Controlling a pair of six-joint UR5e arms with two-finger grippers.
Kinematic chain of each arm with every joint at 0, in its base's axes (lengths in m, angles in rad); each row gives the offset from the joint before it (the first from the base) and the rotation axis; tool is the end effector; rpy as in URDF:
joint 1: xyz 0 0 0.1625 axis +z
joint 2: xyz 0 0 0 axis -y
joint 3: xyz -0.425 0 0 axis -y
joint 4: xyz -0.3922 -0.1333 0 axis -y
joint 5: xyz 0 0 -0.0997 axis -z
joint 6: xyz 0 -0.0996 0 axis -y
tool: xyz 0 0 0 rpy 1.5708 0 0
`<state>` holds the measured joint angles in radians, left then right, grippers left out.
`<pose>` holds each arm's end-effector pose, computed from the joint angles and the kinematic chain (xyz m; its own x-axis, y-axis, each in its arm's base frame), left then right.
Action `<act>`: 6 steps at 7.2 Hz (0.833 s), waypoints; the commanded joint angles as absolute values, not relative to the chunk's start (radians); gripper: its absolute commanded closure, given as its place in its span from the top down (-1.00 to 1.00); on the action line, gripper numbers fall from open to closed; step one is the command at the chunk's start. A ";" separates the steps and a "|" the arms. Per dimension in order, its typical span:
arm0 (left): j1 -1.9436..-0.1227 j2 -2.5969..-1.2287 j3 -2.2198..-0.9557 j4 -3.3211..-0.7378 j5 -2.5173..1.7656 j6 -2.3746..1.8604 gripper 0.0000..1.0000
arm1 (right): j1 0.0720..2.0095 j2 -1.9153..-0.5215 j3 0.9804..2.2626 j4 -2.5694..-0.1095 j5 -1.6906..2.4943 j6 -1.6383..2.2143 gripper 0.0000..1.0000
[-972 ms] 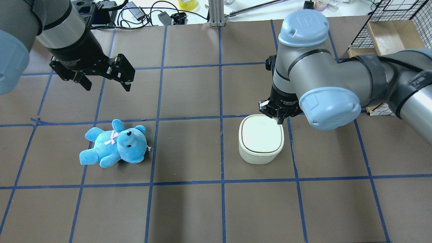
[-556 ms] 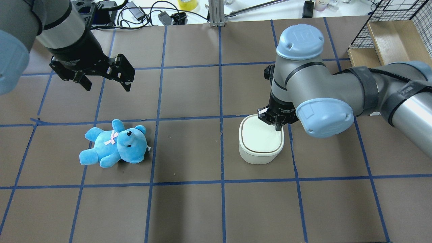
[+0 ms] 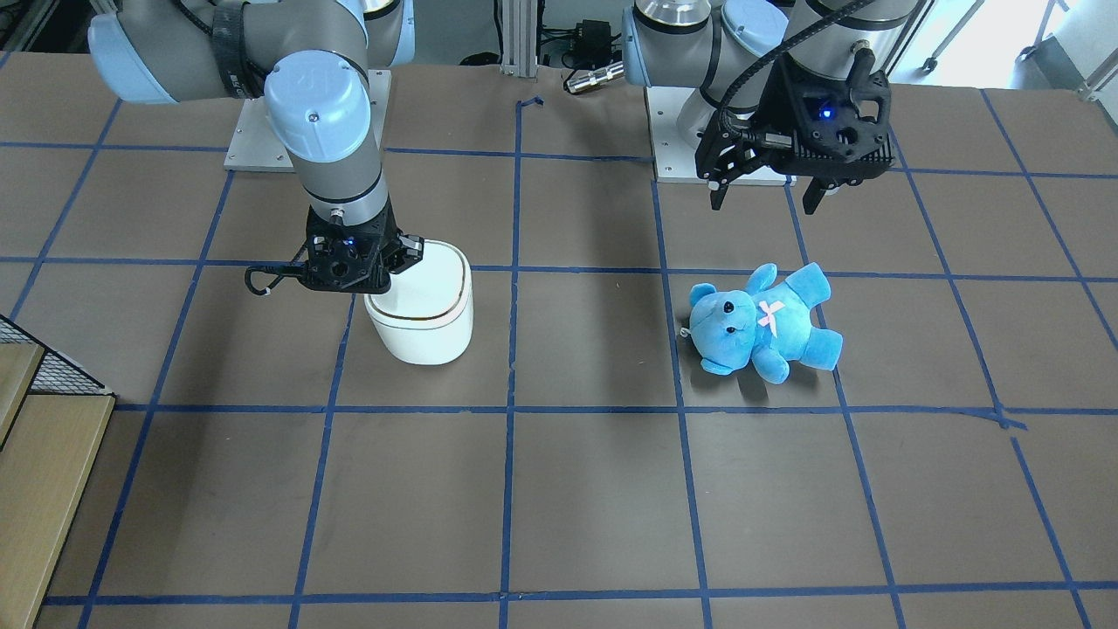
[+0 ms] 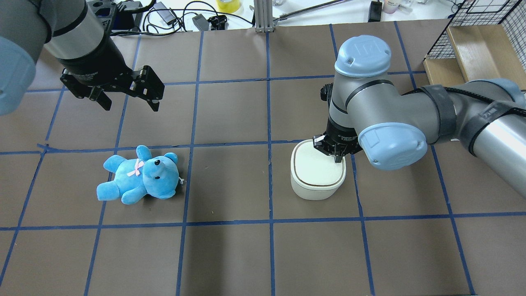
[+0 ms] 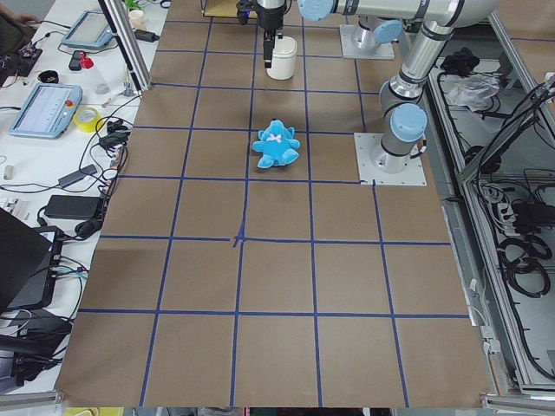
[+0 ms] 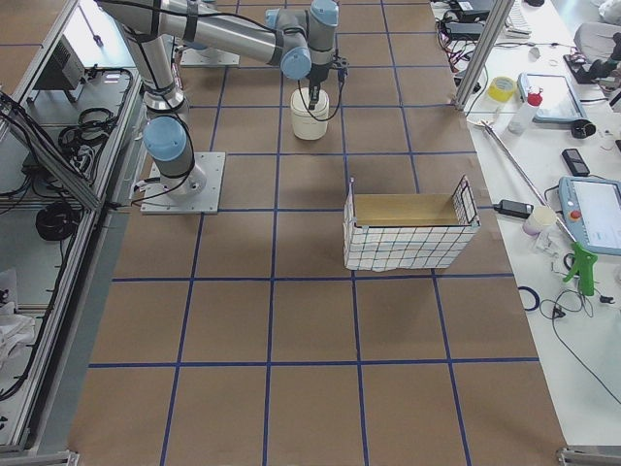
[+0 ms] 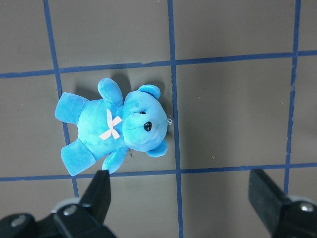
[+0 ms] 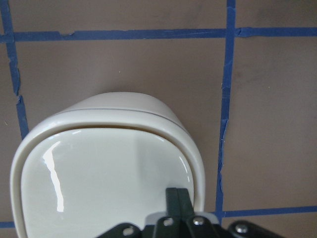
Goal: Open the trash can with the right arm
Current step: 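Grip the edge of the white trash can lid with the right gripper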
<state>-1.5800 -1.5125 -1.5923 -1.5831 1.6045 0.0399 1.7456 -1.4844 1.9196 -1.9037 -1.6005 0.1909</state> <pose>-0.1343 -0.4681 0.5041 -0.9982 0.0482 -0.0346 0.0491 0.9985 -0.0231 0.2121 -0.4513 0.3113 -0.9988 0.0123 0.0484 0.0168 0.9954 0.0947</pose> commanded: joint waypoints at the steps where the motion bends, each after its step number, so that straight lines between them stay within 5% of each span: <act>1: -1.580 -1.513 -1.592 -1.583 1.605 0.040 1.00 | 1.746 -1.483 1.922 -1.908 -1.600 0.190 -1.00; 6: -1.580 -1.513 -1.592 -1.583 1.605 0.040 1.00 | 1.746 -1.477 1.922 -1.910 -1.601 0.192 -1.00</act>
